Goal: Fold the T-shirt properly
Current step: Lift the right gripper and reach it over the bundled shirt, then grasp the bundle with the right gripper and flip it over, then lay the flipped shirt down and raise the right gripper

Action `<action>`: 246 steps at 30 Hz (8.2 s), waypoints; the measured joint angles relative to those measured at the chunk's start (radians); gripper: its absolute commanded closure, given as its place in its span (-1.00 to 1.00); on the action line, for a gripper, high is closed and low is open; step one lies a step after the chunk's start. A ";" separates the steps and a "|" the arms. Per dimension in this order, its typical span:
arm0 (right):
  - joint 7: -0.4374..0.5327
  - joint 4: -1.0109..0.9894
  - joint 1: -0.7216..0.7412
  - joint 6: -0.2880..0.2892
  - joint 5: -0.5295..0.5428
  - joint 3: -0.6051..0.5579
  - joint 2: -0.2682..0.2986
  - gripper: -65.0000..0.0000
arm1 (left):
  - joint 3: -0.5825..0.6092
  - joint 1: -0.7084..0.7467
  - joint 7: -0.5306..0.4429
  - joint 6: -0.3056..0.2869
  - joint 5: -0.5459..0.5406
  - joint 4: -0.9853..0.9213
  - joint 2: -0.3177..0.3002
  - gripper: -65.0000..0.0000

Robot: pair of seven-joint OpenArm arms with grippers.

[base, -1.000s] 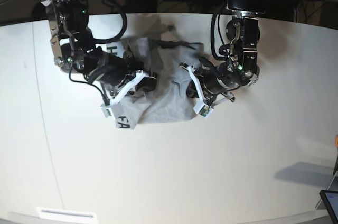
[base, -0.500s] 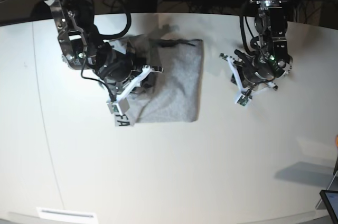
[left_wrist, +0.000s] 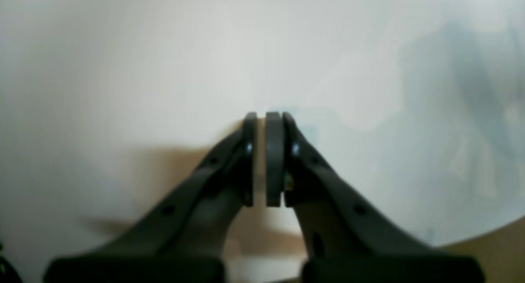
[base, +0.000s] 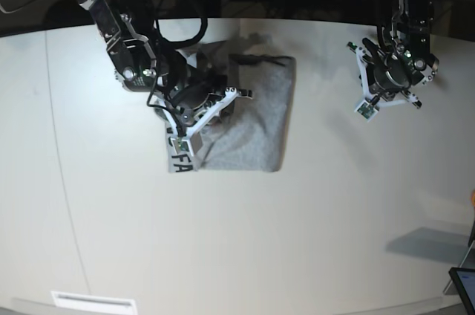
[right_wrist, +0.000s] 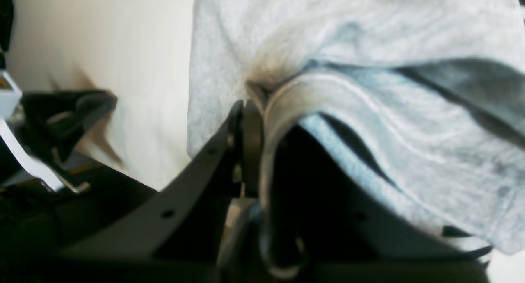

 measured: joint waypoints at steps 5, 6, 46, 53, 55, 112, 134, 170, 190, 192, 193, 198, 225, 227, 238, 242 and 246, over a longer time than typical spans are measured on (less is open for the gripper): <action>0.005 -0.029 0.055 -0.103 0.000 -0.090 0.002 1.00 | 0.012 0.042 0.000 0.000 -0.003 0.015 -0.027 0.86; 0.005 -0.044 0.069 -0.121 -0.001 -0.116 0.002 1.00 | 0.012 0.050 -0.001 0.000 -0.003 0.015 -0.029 0.86; -0.008 -0.230 0.367 -0.192 0.017 -0.613 -0.087 0.29 | 0.015 0.105 0.000 -0.003 -0.003 0.054 -0.068 0.86; 0.032 -0.230 0.391 -0.192 0.018 -0.620 -0.115 -0.01 | 0.015 0.144 -0.016 -0.003 -0.003 0.054 -0.069 0.86; 0.033 -0.208 0.405 -0.193 0.017 -0.618 -0.112 0.00 | 0.011 0.161 -0.024 -0.003 -0.004 0.056 -0.077 0.86; 0.090 0.019 0.127 -0.193 0.042 -0.391 0.094 0.91 | -0.215 0.417 -0.247 -0.011 -0.004 0.047 -0.162 0.87; 0.080 -0.051 0.249 -0.193 0.045 -0.342 -0.006 1.00 | -0.215 0.420 -0.245 -0.011 -0.003 0.047 -0.163 0.87; 0.153 -0.362 0.464 -0.192 0.037 -0.395 -0.166 1.00 | -0.222 0.417 -0.222 -0.011 -0.003 0.047 -0.138 0.87; 0.290 -0.460 0.484 -0.192 0.045 -0.456 -0.179 0.90 | -0.222 0.417 -0.219 -0.011 -0.003 0.047 -0.135 0.87; 0.303 -0.460 0.483 -0.192 0.045 -0.456 -0.179 0.88 | -0.221 0.417 -0.219 -0.011 -0.003 0.047 -0.135 0.87; 0.303 -0.460 0.483 -0.192 0.045 -0.456 -0.179 0.88 | -0.221 0.417 -0.219 -0.011 -0.003 0.047 -0.135 0.87; 0.303 -0.460 0.483 -0.192 0.045 -0.456 -0.179 0.88 | -0.221 0.417 -0.219 -0.011 -0.003 0.047 -0.135 0.87; 0.304 -0.396 0.451 -0.122 0.118 -0.458 -0.186 0.24 | -0.216 0.400 -0.216 -0.011 -0.003 0.047 -0.135 0.87; 0.304 -0.344 0.451 -0.104 0.119 -0.460 -0.185 0.25 | -0.216 0.393 -0.221 -0.011 -0.004 0.047 -0.135 0.87; 0.241 -0.174 0.405 -0.113 0.105 -0.334 0.080 1.00 | -0.220 0.401 -0.222 -0.011 -0.002 0.070 -0.121 0.88; 0.235 -0.103 0.330 -0.102 0.130 -0.346 0.150 1.00 | -0.217 0.422 -0.234 -0.011 -0.007 0.153 -0.120 0.95; 0.244 -0.083 0.298 -0.196 0.106 -0.308 0.229 1.00 | -0.216 0.455 -0.223 -0.056 -0.004 0.159 -0.121 0.98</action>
